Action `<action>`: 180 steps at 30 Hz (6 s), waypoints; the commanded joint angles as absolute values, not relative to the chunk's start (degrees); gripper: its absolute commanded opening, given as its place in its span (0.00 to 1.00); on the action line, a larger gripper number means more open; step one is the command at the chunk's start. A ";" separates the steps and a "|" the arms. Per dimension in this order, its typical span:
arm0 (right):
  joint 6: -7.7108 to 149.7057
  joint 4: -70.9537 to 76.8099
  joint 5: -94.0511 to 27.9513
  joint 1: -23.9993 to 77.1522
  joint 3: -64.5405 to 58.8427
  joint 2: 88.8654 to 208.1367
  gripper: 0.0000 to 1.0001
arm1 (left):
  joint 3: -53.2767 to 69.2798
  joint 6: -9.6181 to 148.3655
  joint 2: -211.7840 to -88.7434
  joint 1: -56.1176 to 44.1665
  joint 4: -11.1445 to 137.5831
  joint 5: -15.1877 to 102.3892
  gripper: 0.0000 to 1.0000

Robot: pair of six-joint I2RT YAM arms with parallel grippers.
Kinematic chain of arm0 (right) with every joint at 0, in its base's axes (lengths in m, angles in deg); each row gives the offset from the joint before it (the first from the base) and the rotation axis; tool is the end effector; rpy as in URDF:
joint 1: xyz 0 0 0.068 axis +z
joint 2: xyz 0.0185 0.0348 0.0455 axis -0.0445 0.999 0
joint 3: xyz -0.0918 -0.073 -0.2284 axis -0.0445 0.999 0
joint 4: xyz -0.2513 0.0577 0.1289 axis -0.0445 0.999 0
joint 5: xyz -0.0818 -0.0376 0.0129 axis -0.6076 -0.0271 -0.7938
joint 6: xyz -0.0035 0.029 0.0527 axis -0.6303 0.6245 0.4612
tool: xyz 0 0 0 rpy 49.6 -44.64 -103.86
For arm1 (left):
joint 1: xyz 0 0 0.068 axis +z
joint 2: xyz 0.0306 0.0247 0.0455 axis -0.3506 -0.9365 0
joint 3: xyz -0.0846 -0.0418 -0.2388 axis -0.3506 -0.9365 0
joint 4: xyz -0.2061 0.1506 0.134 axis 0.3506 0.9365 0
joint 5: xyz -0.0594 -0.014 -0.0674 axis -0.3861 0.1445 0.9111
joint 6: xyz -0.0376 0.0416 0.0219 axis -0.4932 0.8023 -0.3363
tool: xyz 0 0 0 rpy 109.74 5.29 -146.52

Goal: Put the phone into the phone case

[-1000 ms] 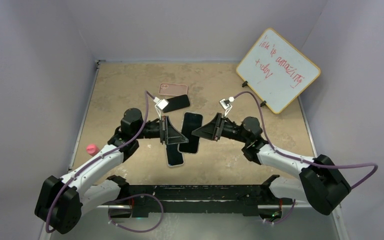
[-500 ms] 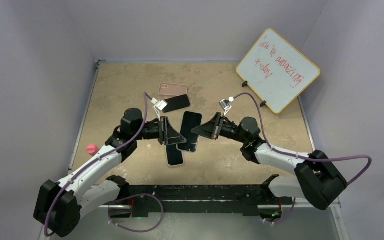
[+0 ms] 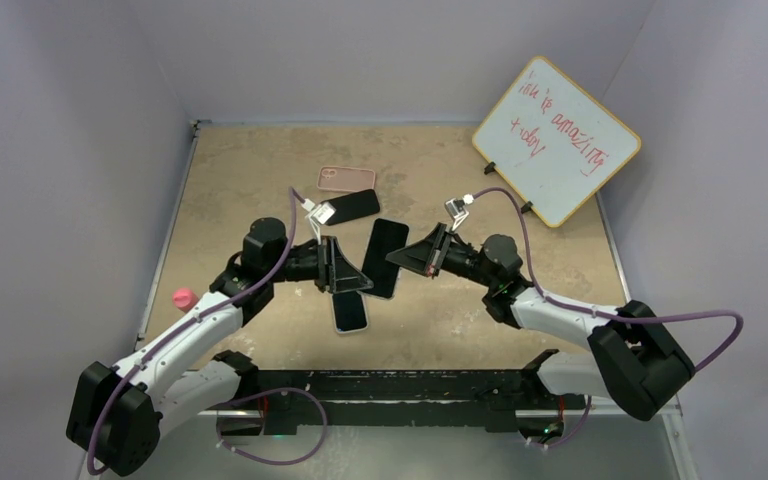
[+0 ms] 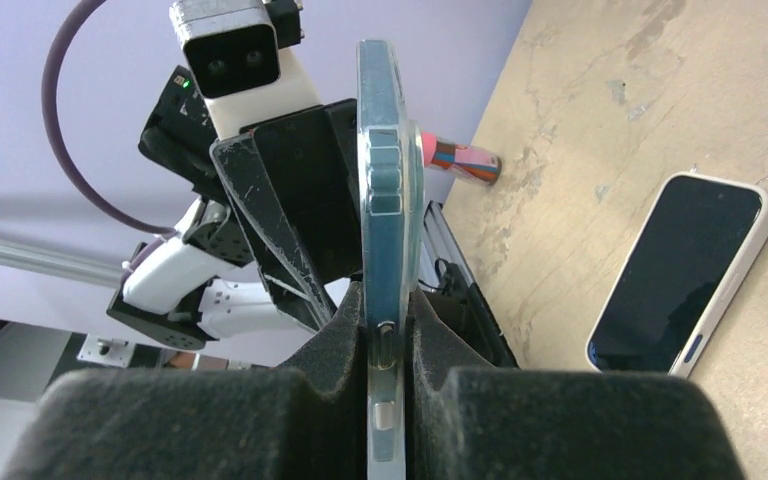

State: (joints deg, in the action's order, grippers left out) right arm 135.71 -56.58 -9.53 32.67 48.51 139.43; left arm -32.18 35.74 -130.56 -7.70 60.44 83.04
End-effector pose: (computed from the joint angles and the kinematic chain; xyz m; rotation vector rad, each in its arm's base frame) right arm 0.2170 0.1815 0.2085 -0.0175 1.7080 1.8489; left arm 0.2077 -0.1490 0.2293 0.3380 2.1196 -1.6007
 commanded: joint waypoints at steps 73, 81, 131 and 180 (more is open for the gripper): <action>110.70 -18.16 -4.92 32.39 37.54 158.64 0.07 | -11.43 67.36 -128.12 -5.31 97.58 39.83 0.90; 109.69 -11.67 -13.15 32.17 37.39 159.70 0.36 | -12.24 67.24 -125.06 -5.32 96.45 40.50 0.90; 78.39 4.64 -39.24 26.20 -43.20 203.40 0.56 | -11.93 66.36 -116.77 -5.32 97.02 32.41 0.90; 60.68 5.42 -51.30 28.49 -42.85 205.14 0.00 | -11.75 66.45 -117.48 -5.32 97.13 31.09 0.90</action>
